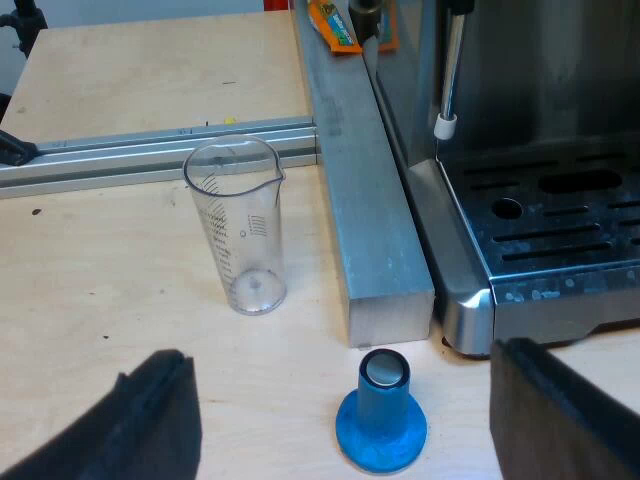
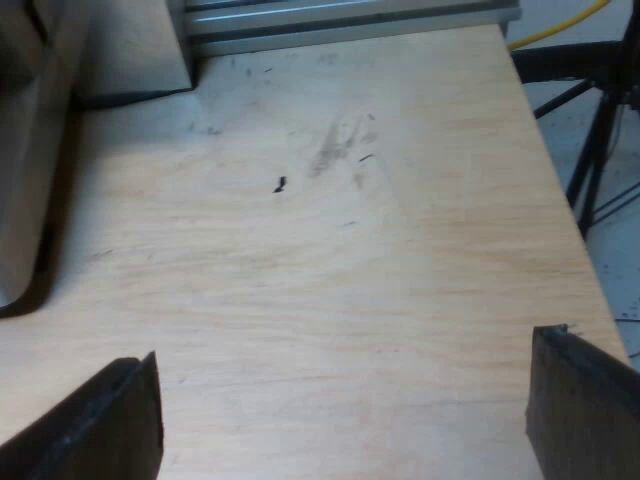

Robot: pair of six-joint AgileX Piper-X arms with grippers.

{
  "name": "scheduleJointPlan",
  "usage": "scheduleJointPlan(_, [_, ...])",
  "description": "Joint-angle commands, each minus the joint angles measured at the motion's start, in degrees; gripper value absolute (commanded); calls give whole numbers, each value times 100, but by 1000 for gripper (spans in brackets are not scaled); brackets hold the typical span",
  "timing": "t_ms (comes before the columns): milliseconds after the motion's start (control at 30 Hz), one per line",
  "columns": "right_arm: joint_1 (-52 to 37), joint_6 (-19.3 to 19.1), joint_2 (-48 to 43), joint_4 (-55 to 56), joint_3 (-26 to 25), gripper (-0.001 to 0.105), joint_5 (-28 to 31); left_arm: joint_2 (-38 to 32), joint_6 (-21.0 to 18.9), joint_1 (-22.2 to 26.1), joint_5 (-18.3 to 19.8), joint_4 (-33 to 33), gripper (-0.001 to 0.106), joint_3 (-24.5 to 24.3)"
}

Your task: Grind coffee beans and then tamp

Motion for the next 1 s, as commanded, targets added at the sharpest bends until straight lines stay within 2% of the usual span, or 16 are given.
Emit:
scheduleJointPlan(33, [-8,-1,-258,-27,-15,75,64,-780,-58,3,46,-70,63,-19])
scheduleJointPlan(167, [-8,105,-244,-16,-15,75,14,-780,-58,3,59,-70,63,-19])
scheduleJointPlan(333, [2,-104,-112,232,-175,75,-436,-757,-148,-284,342,-289,63,-19])
scheduleJointPlan(433, [2,-405,200,594,-471,75,-648,-640,-146,-563,591,-350,63,-79])
scheduleJointPlan(500, [2,-691,522,786,-774,75,-969,-431,-146,-832,662,-349,67,-176])
scheduleJointPlan(600, [2,-804,838,808,-1069,75,-1445,-176,-146,-1081,678,-527,73,-244])
scheduleJointPlan(667, [2,-802,1096,808,-1276,75,-1730,-30,-146,-1240,746,-715,73,-268])
scheduleJointPlan(867, [89,-842,1704,672,-1449,75,-2826,480,-146,-1933,1487,-1255,73,-266])
scheduleJointPlan(900, [172,-968,1814,636,-1449,75,-3012,607,-146,-2109,1635,-1327,73,-266])
scheduleJointPlan(1000, [457,-1160,2027,499,-1449,75,-3155,927,-32,-2512,1912,-1549,73,-244])
